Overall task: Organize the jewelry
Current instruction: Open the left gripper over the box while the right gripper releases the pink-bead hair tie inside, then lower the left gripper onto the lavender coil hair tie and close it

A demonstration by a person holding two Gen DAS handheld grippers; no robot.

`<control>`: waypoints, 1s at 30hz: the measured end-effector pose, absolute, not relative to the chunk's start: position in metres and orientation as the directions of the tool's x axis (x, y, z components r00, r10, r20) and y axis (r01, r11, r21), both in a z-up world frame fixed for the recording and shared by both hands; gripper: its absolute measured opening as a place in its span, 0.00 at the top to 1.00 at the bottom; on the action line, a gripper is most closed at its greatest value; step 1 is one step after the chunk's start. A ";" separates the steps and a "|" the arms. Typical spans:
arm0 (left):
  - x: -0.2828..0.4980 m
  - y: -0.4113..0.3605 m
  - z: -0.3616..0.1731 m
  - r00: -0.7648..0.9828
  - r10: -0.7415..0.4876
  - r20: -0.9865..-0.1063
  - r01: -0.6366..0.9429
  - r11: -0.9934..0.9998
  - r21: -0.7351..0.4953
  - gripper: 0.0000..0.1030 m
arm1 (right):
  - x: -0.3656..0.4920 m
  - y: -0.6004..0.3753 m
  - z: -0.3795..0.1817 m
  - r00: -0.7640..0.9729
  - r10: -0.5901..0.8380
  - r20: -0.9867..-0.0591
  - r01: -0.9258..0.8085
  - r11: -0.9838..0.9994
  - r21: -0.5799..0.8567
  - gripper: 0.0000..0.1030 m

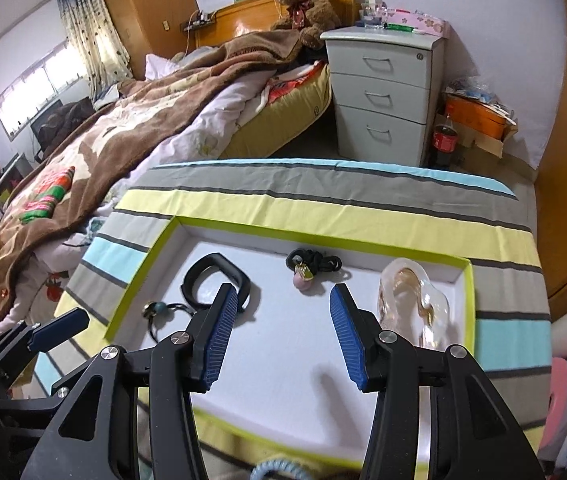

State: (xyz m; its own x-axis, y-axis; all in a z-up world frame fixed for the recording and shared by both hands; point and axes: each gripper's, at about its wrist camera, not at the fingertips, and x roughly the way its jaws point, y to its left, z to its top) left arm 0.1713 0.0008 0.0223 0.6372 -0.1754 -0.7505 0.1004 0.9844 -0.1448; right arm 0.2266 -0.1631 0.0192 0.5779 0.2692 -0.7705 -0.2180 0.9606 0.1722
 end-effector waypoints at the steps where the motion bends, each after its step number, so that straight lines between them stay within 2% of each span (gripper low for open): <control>1: 0.168 0.001 0.024 0.641 -0.176 -0.747 0.101 0.984 -0.146 0.34 | 0.220 -0.165 0.022 0.586 0.271 -0.764 -0.217 0.961 0.174 0.52; 16: 0.112 0.019 0.022 0.660 -0.209 -0.722 0.097 0.976 -0.194 0.32 | 0.147 -0.196 0.023 0.646 0.240 -0.724 -0.166 0.971 0.173 0.52; 24: 0.090 0.017 0.000 0.628 -0.246 -0.739 0.134 0.969 -0.208 0.32 | 0.114 -0.204 0.001 0.656 0.177 -0.734 -0.146 0.983 0.107 0.52; 30: 0.079 0.008 -0.012 0.597 -0.276 -0.754 0.171 0.961 -0.216 0.32 | 0.096 -0.217 -0.010 0.658 0.199 -0.727 -0.120 0.980 0.159 0.52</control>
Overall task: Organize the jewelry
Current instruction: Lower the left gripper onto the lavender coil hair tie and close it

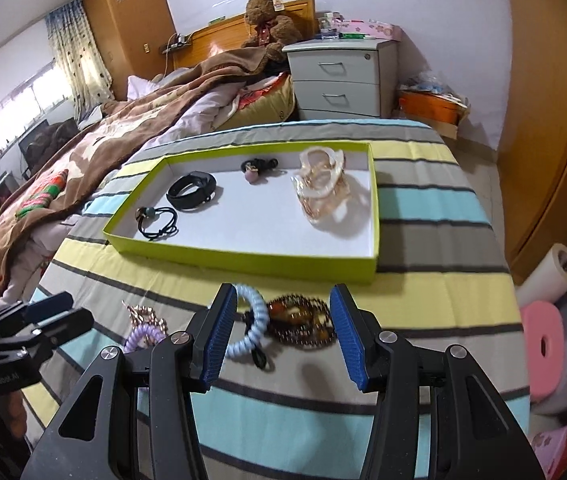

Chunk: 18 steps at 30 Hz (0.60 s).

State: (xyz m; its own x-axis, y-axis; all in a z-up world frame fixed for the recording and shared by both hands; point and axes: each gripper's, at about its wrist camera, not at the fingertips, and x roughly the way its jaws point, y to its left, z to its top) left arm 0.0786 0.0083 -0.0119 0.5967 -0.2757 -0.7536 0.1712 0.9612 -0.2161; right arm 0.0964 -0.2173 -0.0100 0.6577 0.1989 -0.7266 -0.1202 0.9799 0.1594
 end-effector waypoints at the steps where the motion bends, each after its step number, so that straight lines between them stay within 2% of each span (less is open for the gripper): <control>1: 0.077 0.006 -0.013 0.594 -0.278 -0.755 0.179 0.960 -0.214 0.32 | 0.093 -0.219 -0.011 0.660 0.198 -0.725 -0.117 0.980 0.161 0.52; 11: 0.075 -0.024 -0.032 0.540 -0.267 -0.798 0.232 0.959 -0.163 0.33 | 0.079 -0.235 -0.014 0.677 0.211 -0.706 -0.085 0.974 0.209 0.52; 18: 0.074 -0.039 -0.038 0.544 -0.198 -0.816 0.230 0.970 -0.082 0.50 | 0.075 -0.240 -0.013 0.683 0.222 -0.695 -0.090 0.971 0.221 0.52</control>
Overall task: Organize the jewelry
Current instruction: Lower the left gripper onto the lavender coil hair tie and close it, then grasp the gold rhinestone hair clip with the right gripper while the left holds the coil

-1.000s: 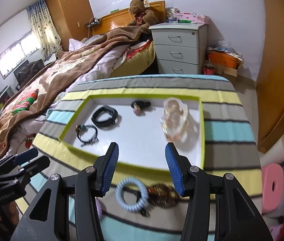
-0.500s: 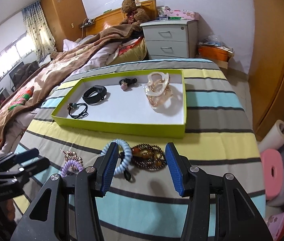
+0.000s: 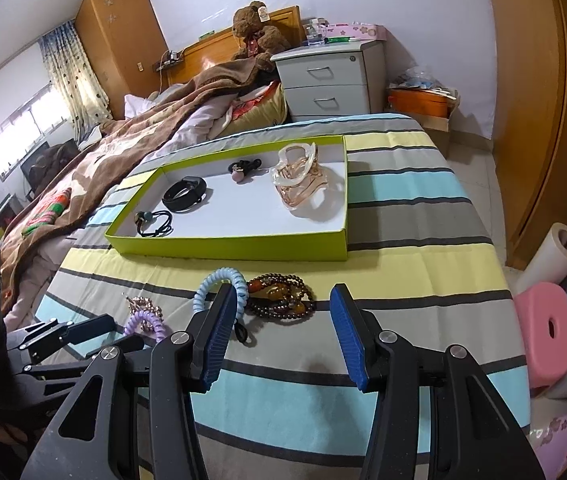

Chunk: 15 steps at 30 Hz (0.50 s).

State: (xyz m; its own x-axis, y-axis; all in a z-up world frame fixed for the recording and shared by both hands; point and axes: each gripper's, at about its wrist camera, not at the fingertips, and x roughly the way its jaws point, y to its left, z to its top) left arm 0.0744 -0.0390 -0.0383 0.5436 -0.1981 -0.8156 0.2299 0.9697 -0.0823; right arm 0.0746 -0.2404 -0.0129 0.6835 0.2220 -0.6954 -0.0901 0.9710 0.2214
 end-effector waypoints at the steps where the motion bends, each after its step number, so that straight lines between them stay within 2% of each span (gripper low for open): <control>1: 0.075 -0.040 -0.038 0.546 -0.186 -0.817 0.229 0.971 -0.069 0.52 | 0.074 -0.241 -0.013 0.685 0.223 -0.694 -0.091 0.971 0.223 0.52; 4: 0.074 -0.046 -0.039 0.555 -0.153 -0.818 0.237 0.971 -0.020 0.59 | 0.074 -0.242 -0.013 0.686 0.229 -0.690 -0.091 0.969 0.231 0.52; 7: 0.074 -0.049 -0.038 0.557 -0.149 -0.817 0.250 0.968 -0.006 0.73 | 0.073 -0.242 -0.013 0.687 0.231 -0.689 -0.091 0.968 0.233 0.52; 9: 0.074 -0.050 -0.037 0.557 -0.151 -0.817 0.259 0.966 -0.002 0.87 | 0.073 -0.242 -0.012 0.687 0.231 -0.689 -0.090 0.968 0.235 0.52; 15: 0.072 -0.044 -0.033 0.563 -0.173 -0.808 0.247 0.968 -0.035 0.90 | 0.073 -0.242 -0.010 0.687 0.232 -0.688 -0.096 0.968 0.231 0.52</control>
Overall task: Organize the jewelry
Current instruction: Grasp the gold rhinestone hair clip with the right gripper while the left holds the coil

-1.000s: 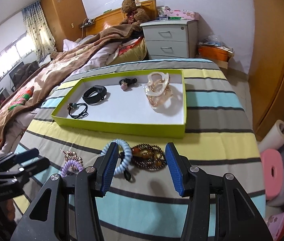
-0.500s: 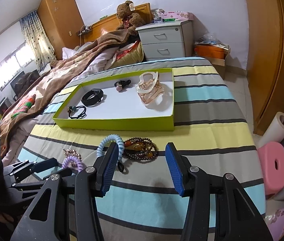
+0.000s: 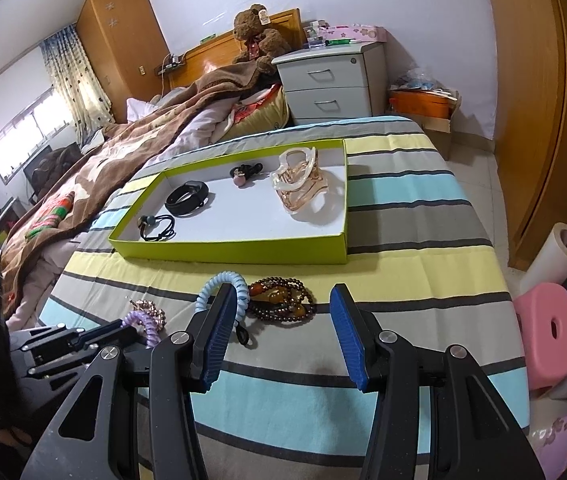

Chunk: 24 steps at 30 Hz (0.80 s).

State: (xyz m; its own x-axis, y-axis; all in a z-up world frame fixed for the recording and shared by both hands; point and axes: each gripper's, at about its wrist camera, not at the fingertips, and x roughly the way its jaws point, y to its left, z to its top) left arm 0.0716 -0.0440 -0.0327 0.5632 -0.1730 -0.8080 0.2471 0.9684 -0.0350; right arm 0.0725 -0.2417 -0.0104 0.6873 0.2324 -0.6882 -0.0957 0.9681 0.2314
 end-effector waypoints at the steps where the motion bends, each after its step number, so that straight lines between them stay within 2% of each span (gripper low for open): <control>1: 0.070 -0.041 -0.031 0.569 -0.173 -0.804 0.241 0.970 -0.038 0.90 | 0.073 -0.241 -0.010 0.686 0.236 -0.688 -0.100 0.968 0.232 0.52; 7: 0.062 -0.018 -0.020 0.594 -0.183 -0.783 0.205 0.976 -0.072 0.90 | 0.076 -0.227 -0.008 0.677 0.267 -0.686 -0.151 0.963 0.225 0.52; 15: 0.053 0.024 -0.012 0.628 -0.149 -0.764 0.117 0.988 -0.097 0.90 | 0.080 -0.183 -0.007 0.621 0.381 -0.685 -0.340 0.918 0.203 0.52; 24: 0.049 0.052 -0.020 0.629 -0.129 -0.767 0.059 0.991 -0.118 0.90 | 0.087 -0.132 -0.020 0.549 0.409 -0.729 -0.516 0.852 0.090 0.52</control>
State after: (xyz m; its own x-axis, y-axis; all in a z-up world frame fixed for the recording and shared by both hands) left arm 0.0492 0.0522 -0.0202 0.6289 -0.1287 -0.7667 0.0594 0.9913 -0.1177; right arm 0.0872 -0.1321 -0.0202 0.5494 0.4091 -0.7285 -0.5155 0.8522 0.0897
